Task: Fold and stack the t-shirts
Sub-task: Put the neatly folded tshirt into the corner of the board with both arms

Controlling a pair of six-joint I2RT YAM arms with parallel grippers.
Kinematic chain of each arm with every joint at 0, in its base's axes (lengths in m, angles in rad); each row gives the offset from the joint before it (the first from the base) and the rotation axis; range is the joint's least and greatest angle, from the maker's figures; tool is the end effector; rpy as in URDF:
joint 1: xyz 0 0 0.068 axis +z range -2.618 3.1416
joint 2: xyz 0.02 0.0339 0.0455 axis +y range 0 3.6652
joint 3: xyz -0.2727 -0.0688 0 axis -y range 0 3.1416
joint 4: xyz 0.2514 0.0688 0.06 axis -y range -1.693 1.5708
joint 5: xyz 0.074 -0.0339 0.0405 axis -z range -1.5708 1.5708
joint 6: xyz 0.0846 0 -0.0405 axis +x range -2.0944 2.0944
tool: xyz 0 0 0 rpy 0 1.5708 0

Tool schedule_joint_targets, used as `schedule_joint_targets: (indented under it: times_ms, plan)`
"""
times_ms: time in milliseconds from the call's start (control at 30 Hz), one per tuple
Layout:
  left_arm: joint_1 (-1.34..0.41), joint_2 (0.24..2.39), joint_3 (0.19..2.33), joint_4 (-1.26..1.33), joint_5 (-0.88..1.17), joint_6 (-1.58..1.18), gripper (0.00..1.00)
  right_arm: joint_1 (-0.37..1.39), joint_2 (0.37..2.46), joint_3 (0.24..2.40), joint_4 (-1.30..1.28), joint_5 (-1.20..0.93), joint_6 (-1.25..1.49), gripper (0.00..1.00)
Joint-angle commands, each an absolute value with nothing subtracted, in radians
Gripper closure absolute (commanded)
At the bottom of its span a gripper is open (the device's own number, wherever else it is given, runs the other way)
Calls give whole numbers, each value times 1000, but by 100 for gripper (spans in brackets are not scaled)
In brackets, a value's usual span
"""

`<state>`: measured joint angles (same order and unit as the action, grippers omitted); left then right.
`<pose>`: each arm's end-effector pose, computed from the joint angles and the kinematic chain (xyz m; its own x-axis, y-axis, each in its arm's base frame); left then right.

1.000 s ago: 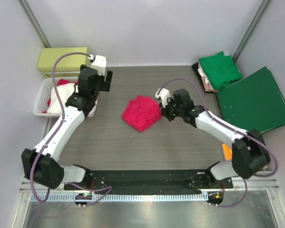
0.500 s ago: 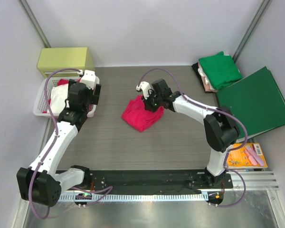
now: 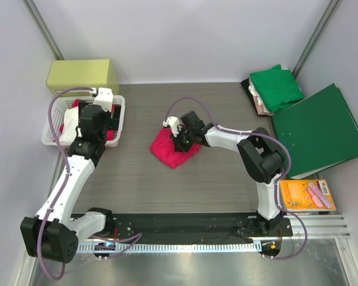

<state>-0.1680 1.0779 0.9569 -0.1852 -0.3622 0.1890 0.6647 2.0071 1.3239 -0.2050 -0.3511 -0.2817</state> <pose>0.2946 -0.0196 0.3368 -0.3251 0.2333 -0.9164 -0.1177 0.9516 0.2840 0.3480 0.3097 0.1294 -0.3782 -0.6280 -0.6801 -0.8902 0.4484 0.0810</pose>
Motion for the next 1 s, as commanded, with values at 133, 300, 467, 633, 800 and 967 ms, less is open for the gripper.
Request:
schedule_joint_targets:
  times_ms: [133,300,467,633,800,967]
  plan:
    - [-143,1077,951,-137,-342,163,9,837,2051,1232,-250,-462,-270,99]
    - [-135,1083,954,-143,-347,167,8,961,2124,1301,-253,-512,-248,99]
    - [-129,1086,954,-144,-338,156,8,1038,2157,1383,-255,-522,-226,99]
    - [-124,1088,951,-160,-324,146,8,1062,2167,1427,-245,-503,-229,99]
    - [-120,1078,942,-158,-308,138,8,1071,2200,1489,-248,-500,-227,99]
    - [-115,1085,951,-186,-288,133,8,1074,2287,1603,-270,-506,-226,99]
